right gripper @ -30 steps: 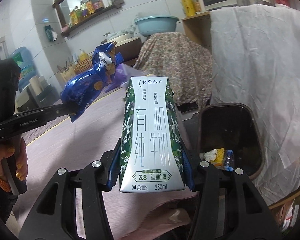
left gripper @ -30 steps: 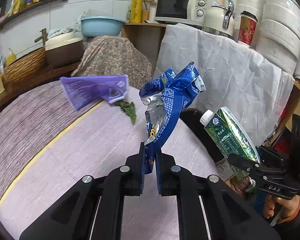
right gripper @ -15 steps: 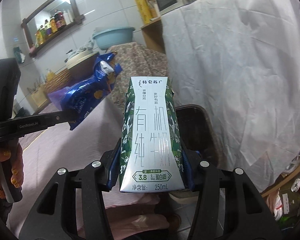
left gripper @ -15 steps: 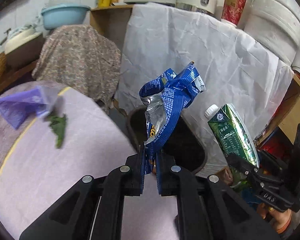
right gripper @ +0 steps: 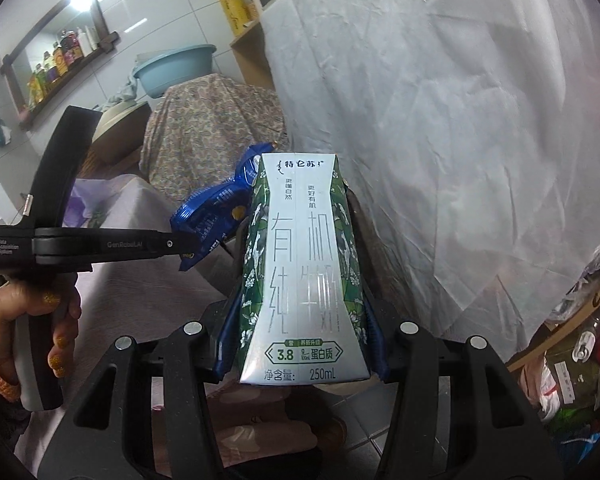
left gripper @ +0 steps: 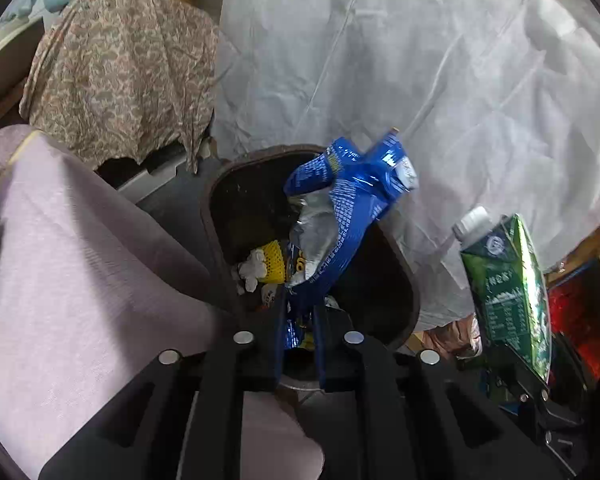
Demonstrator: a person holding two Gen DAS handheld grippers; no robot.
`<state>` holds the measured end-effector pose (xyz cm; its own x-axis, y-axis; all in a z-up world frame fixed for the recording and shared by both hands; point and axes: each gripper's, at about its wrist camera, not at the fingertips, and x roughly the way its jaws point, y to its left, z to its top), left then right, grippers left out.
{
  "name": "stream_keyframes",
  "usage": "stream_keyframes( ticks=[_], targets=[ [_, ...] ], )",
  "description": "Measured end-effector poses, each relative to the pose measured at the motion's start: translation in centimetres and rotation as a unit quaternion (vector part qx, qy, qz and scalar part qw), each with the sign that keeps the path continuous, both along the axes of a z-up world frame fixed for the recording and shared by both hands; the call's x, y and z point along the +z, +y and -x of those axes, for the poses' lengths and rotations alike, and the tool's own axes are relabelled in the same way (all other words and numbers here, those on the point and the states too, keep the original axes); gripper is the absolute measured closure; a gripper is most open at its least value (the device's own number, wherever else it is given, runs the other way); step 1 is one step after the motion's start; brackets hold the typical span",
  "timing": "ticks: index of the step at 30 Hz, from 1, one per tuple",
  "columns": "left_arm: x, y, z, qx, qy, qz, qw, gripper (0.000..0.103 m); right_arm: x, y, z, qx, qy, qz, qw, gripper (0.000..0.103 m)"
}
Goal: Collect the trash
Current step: 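Carry the carton and blue wrapper over the black bin and open both grippers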
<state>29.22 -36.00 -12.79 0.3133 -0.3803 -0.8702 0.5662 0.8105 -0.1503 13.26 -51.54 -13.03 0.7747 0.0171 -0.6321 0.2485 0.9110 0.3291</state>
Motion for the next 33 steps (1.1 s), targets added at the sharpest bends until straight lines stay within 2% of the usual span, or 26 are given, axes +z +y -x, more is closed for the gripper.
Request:
stream_keyframes(
  ticks=[2, 4, 8, 9, 17, 26, 33],
  targets=[
    [-0.3, -0.5, -0.1, -0.002, 0.000, -0.002, 1.0000, 0.081, -0.6, -0.4, 0.0, -0.006, 0.006, -0.002, 1.000, 0.051],
    [-0.4, -0.7, -0.1, -0.002, -0.001, -0.005, 1.0000, 0.077, -1.2, -0.8, -0.1, -0.010, 0.012, -0.004, 1.000, 0.051],
    [0.3, -0.5, 0.0, 0.000, -0.013, 0.012, 0.9998, 0.052, -2.2, -1.2, -0.4, -0.016, 0.023, -0.006, 1.000, 0.051],
    [0.7, -0.3, 0.1, 0.001, -0.019, 0.015, 0.9997, 0.050, -2.4, -1.3, -0.5, -0.016, 0.025, -0.007, 1.000, 0.051],
    [2.9, 2.7, 1.0, 0.005, -0.030, 0.051, 0.9982, 0.044, -3.9, 0.1, -2.9, 0.006, 0.040, -0.015, 0.999, 0.051],
    [4.5, 5.1, 2.8, -0.003, -0.089, 0.037, 0.9953, 0.041, -7.3, 2.1, -8.8, 0.043, 0.086, -0.025, 0.995, 0.051],
    [4.9, 6.3, 3.0, -0.004, -0.092, 0.040, 0.9950, 0.040, -10.5, 3.0, -13.4, 0.044, 0.125, -0.018, 0.991, 0.051]
  ],
)
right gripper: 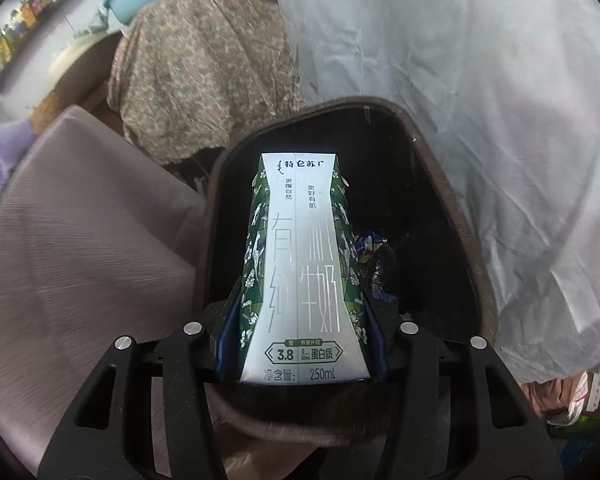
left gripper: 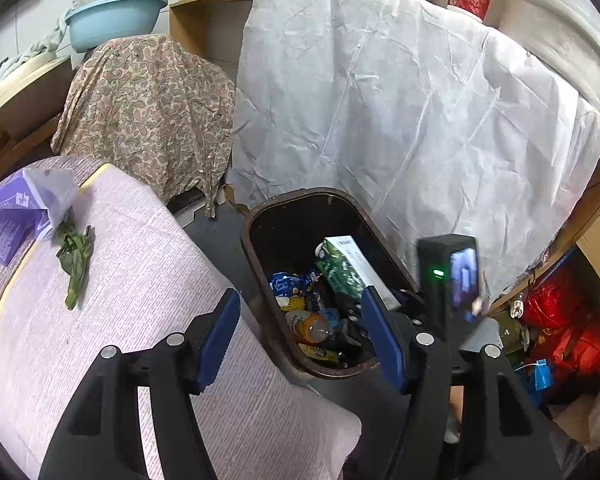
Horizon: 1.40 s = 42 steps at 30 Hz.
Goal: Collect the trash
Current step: 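Carry the carton and blue wrapper over the black bin and open both grippers, then grasp the purple plastic bag with the right gripper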
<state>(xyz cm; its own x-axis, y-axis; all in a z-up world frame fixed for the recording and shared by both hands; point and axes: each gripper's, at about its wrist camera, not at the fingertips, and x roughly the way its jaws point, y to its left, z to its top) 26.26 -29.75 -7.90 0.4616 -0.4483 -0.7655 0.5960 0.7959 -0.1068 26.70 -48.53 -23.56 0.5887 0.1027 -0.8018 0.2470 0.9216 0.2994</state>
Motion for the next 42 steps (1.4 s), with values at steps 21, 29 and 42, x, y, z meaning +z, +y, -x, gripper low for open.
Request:
stream_keyframes(
  ticks=[21, 29, 42],
  targets=[
    [1.6, 4.0, 1.2, 0.024, -0.018, 0.018, 0.9994, 0.028, -1.3, 0.9, -1.6, -0.008, 0.027, 0.030, 0.999, 0.030],
    [2.9, 9.2, 1.8, 0.056, -0.029, 0.044, 0.9970, 0.020, 7.7, 3.8, 1.7, 0.024, -0.069, 0.063, 0.995, 0.025],
    [3.1, 21.8, 1.0, 0.177, -0.045, 0.037, 0.9824, 0.020, 21.8, 19.3, -0.3, 0.280, -0.214, 0.114, 0.929, 0.008]
  ],
)
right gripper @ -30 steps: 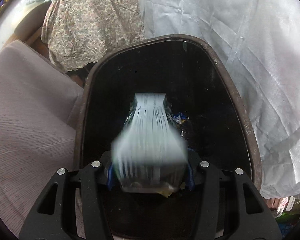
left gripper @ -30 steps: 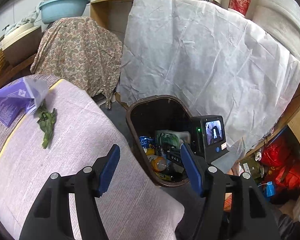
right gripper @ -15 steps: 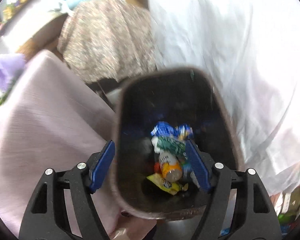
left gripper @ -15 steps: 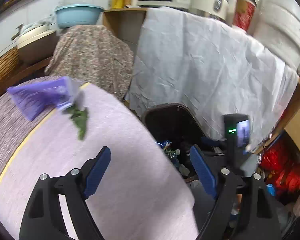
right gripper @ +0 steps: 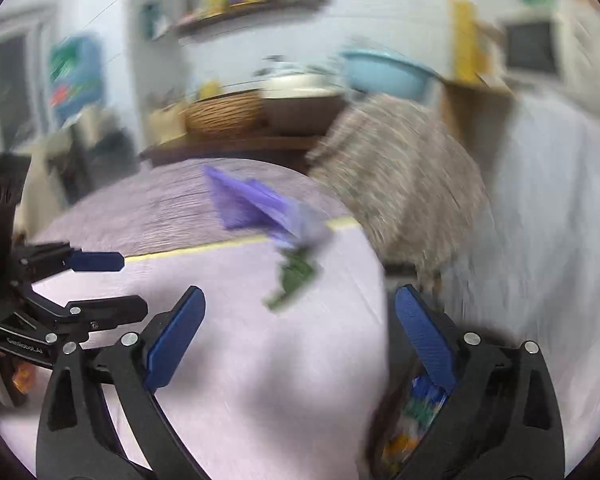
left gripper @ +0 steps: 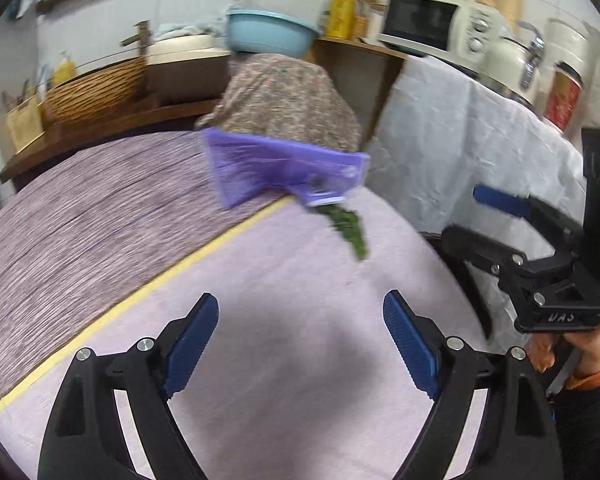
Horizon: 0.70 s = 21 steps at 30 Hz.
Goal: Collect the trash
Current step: 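Grasp the purple plastic bag with the right gripper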
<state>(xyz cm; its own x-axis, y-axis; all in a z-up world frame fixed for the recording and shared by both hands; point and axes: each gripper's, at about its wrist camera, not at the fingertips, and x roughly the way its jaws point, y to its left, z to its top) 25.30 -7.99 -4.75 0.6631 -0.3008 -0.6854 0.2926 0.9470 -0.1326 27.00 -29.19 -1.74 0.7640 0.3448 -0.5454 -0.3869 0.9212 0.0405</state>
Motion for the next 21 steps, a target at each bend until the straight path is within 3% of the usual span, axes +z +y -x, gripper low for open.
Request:
stream_keyframes(
  ticks=[4, 9, 10, 11, 12, 13, 14, 17, 21],
  targets=[
    [-0.7, 3.7, 0.1, 0.031, 0.010, -0.007, 0.9995, 0.020, 0.7, 5.9, -3.1, 0.051, -0.004, 0.065, 0.997, 0.007],
    [-1.0, 6.3, 0.1, 0.047, 0.019, 0.003, 0.9987, 0.020, -1.2, 12.0, -7.3, 0.065, 0.005, 0.188, 0.980, 0.008],
    [-1.0, 6.7, 0.0, 0.047, 0.019, 0.003, 0.9987, 0.020, -1.7, 12.7, -8.0, 0.066, 0.011, 0.202, 0.977, 0.013],
    [-1.1, 6.9, 0.0, 0.048, 0.017, 0.003, 0.9987, 0.020, -2.3, 13.3, -8.7, 0.066, 0.018, 0.214, 0.975, 0.034],
    [-1.1, 7.1, 0.0, 0.046, 0.016, 0.002, 0.9988, 0.020, -2.8, 13.4, -9.0, 0.068, 0.026, 0.219, 0.973, 0.046],
    [-1.0, 7.2, -0.1, 0.045, 0.015, 0.003, 0.9989, 0.020, -3.2, 13.5, -9.2, 0.069, 0.038, 0.223, 0.972, 0.068],
    [-1.1, 7.2, -0.1, 0.044, 0.014, 0.002, 0.9989, 0.020, -3.5, 13.6, -9.5, 0.069, 0.048, 0.223, 0.971, 0.081],
    [-1.2, 7.2, -0.6, 0.042, 0.016, 0.006, 0.9990, 0.020, -3.5, 13.4, -9.5, 0.069, 0.047, 0.209, 0.974, 0.094],
    [-1.2, 6.3, -1.3, 0.030, 0.019, 0.010, 0.9993, 0.020, -2.3, 12.7, -9.3, 0.063, 0.042, 0.175, 0.982, 0.098]
  ],
)
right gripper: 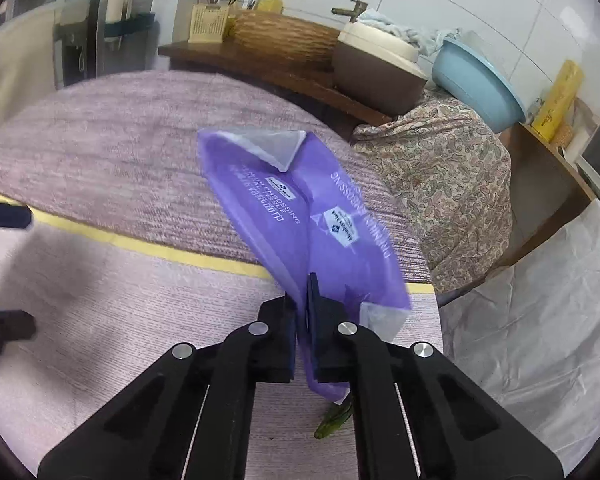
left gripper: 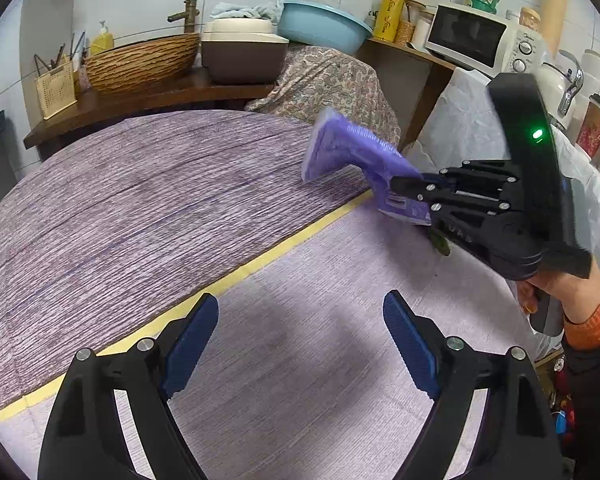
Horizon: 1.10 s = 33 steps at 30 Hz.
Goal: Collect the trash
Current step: 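Grasp the purple plastic bag with the right gripper, then grasp the green leafy vegetable with the left gripper while the right carries the purple bag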
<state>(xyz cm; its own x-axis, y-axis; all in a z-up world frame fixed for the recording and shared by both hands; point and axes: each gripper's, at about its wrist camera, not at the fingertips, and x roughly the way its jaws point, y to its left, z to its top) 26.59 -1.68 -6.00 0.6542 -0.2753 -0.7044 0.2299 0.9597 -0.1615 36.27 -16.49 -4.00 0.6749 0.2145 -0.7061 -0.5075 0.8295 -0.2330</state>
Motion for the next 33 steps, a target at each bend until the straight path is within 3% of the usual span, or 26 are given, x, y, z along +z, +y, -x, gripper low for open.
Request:
stream_keyframes(
  ticks=[6, 14, 15, 16, 22, 25, 28, 30, 33],
  targets=[
    [-0.6, -4.1, -1.9, -0.036, 0.012, -0.006, 0.9993, 0.020, 2.9, -2.4, 0.8, -0.013, -0.017, -0.045, 0.999, 0.099],
    [-1.2, -12.6, -4.9, -0.080, 0.013, -0.032, 0.9962, 0.020, 5.3, -10.4, 2.6, -0.098, -0.039, -0.089, 0.990, 0.099],
    [-1.4, -13.6, -5.3, -0.082, 0.013, -0.040, 0.9958, 0.020, 5.3, -11.5, 3.0, -0.107, -0.040, -0.094, 0.989, 0.098],
    [-1.7, -14.5, -5.6, -0.054, 0.005, -0.051, 0.9972, 0.020, 5.3, -12.7, 3.4, -0.116, -0.041, -0.100, 0.987, 0.098],
    [-2.9, -18.0, -8.6, -0.050, 0.025, -0.087, 0.9946, 0.027, 4.1, -17.9, 6.4, -0.151, -0.038, -0.111, 0.982, 0.098],
    [-3.9, -18.3, -9.6, -0.040, 0.045, -0.097, 0.9935, 0.044, 3.6, -19.7, 7.8, -0.163, -0.039, -0.121, 0.978, 0.098],
    [-3.8, -18.5, -9.6, -0.036, 0.031, -0.118, 0.9918, 0.056, 3.3, -21.4, 9.2, -0.175, -0.044, -0.137, 0.974, 0.098],
    [-3.6, -18.4, -9.4, -0.038, 0.028, -0.117, 0.9920, 0.080, 3.0, -22.2, 9.9, -0.181, -0.047, -0.141, 0.972, 0.098],
    [-3.5, -18.2, -9.2, -0.049, 0.037, -0.099, 0.9932, 0.088, 2.5, -23.1, 11.0, -0.189, -0.049, -0.157, 0.968, 0.098]
  ],
)
